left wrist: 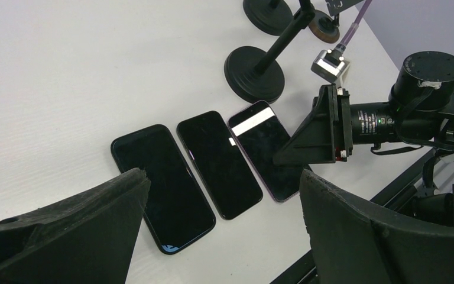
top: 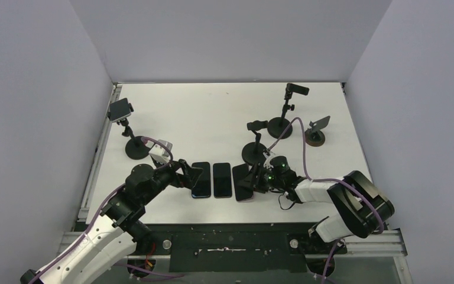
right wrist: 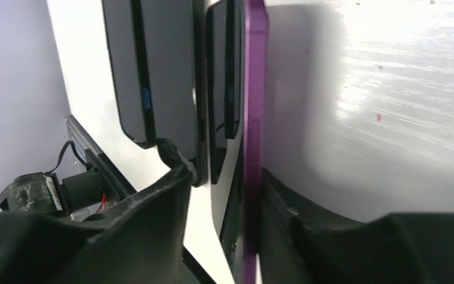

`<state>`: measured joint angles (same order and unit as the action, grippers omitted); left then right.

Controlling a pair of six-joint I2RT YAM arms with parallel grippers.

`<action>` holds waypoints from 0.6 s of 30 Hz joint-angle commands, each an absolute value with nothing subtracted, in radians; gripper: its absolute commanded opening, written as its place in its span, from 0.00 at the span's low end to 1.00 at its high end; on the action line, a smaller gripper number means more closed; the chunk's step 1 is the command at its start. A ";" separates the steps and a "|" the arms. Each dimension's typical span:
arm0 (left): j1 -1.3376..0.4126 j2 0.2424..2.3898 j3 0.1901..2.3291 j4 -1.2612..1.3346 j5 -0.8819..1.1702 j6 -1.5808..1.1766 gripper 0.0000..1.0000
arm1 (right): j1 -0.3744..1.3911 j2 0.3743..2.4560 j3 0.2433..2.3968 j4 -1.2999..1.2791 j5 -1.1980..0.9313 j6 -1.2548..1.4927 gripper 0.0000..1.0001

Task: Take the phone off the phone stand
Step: Place the phone at the center of the board.

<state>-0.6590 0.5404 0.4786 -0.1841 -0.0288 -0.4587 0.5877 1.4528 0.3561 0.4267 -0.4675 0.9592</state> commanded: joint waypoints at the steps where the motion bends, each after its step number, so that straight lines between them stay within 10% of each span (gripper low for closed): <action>1: -0.652 0.537 0.523 -0.162 -0.016 -0.440 0.97 | 0.574 1.430 0.369 0.453 -0.419 0.950 0.48; 18: -0.641 0.549 0.519 -0.150 0.000 -0.444 0.97 | 0.541 1.218 0.311 0.203 -0.296 0.915 0.71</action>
<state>-0.6483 0.5476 0.4786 -0.1837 -0.0177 -0.4587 0.5453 1.2778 0.3382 0.2676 -0.3550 0.9352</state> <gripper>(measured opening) 0.974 0.712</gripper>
